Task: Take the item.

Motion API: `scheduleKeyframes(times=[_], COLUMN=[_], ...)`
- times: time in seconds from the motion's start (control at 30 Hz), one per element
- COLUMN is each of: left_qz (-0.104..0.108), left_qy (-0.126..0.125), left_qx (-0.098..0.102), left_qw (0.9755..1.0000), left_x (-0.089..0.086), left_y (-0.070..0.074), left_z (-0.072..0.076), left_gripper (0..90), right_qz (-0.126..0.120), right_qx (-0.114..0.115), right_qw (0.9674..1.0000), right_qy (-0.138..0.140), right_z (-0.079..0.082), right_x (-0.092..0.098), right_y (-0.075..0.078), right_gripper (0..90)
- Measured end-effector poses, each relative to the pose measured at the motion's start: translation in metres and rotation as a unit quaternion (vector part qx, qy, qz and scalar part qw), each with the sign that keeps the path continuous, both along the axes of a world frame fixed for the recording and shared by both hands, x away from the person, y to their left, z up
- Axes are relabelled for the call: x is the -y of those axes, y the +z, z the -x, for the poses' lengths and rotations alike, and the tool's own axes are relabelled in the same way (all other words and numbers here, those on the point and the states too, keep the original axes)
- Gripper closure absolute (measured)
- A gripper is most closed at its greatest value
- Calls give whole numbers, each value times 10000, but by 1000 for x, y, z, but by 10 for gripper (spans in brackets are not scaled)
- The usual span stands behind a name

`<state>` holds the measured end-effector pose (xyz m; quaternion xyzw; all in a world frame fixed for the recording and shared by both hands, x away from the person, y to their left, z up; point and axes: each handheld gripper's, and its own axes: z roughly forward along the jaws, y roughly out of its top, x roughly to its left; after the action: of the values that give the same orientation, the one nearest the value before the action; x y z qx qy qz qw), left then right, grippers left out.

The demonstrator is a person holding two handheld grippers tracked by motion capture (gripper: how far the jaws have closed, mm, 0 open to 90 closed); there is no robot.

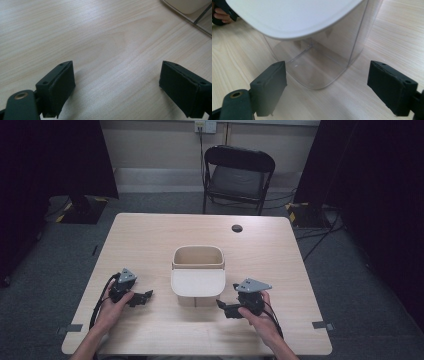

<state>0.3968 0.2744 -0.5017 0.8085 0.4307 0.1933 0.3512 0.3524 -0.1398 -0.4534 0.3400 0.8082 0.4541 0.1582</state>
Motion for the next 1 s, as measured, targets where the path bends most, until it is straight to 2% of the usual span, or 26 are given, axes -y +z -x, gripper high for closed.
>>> scheduleKeyframes(times=[0.23,0.33,0.73,1.0], left_qz=[-2,-1,-1,1], left_qy=[-1,1,-1,1], left_qx=[2,2,0,0], left_qw=[10000,10000,10000,10000], left_x=[0,0,0,0], left_y=[0,0,0,0], left_z=[0,0,0,0], left_gripper=[124,124,124,124], right_qz=[-62,-80,-243,-248], right_qx=[60,72,115,146], right_qw=[10000,9999,9996,9996], right_qy=[41,-8,-27,2], right_z=[0,-1,-2,-1], right_x=[-3,-3,-3,-4], right_y=[4,6,12,13], right_gripper=[154,193,199,212])
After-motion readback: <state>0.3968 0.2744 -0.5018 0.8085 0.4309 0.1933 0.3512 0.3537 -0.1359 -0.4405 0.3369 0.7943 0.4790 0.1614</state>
